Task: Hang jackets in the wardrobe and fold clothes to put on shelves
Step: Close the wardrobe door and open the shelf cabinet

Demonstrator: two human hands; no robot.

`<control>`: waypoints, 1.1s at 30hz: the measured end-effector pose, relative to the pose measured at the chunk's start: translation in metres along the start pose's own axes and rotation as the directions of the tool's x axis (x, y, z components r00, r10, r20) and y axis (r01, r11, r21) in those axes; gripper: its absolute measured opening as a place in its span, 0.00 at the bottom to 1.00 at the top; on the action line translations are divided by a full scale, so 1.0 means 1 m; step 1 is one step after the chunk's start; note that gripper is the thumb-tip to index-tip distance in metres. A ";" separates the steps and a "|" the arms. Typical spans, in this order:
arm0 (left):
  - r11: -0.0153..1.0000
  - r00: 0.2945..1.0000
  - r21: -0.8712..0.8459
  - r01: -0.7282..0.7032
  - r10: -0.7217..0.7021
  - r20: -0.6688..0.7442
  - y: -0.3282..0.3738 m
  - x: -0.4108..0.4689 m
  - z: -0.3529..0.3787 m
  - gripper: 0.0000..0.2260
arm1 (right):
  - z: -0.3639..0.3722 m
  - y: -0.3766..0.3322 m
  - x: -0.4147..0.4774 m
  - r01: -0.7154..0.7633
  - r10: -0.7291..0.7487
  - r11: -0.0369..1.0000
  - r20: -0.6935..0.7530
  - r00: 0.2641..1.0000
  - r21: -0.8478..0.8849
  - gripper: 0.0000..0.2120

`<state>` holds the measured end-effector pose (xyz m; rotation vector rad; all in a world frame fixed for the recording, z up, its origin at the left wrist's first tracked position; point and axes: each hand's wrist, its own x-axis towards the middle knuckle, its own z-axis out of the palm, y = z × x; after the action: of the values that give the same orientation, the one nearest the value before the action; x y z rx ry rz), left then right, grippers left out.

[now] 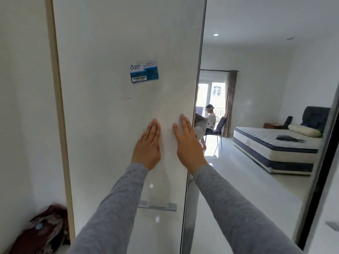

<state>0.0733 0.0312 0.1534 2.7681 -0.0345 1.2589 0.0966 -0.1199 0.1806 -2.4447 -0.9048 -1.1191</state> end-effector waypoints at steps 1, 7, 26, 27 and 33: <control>0.999 0.997 -0.028 0.030 -0.028 0.071 0.004 -0.002 -0.010 0.26 | -0.003 -0.002 -0.013 -0.019 0.018 1.000 0.063 0.998 0.013 0.28; 0.939 0.857 -0.225 0.260 -0.117 0.502 0.046 -0.048 -0.033 0.26 | -0.005 0.014 -0.088 -0.180 0.121 0.975 0.370 0.921 0.131 0.20; 0.777 0.870 -0.561 0.284 0.038 0.492 0.400 -0.070 0.133 0.13 | -0.124 0.348 -0.269 -0.476 0.455 0.876 0.453 0.767 -0.076 0.17; 0.778 0.868 -0.563 0.280 0.045 0.494 0.413 -0.070 0.145 0.14 | -0.124 0.362 -0.274 -0.469 0.448 0.880 0.457 0.768 -0.074 0.17; 0.810 0.846 -0.558 0.182 0.160 0.509 0.516 -0.091 0.222 0.17 | -0.123 0.467 -0.327 -0.423 0.425 0.898 0.481 0.767 -0.118 0.15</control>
<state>0.1475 -0.5063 -0.0178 2.4290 -0.3832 0.3151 0.1697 -0.6713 0.0058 -2.7938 -0.4101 -0.3285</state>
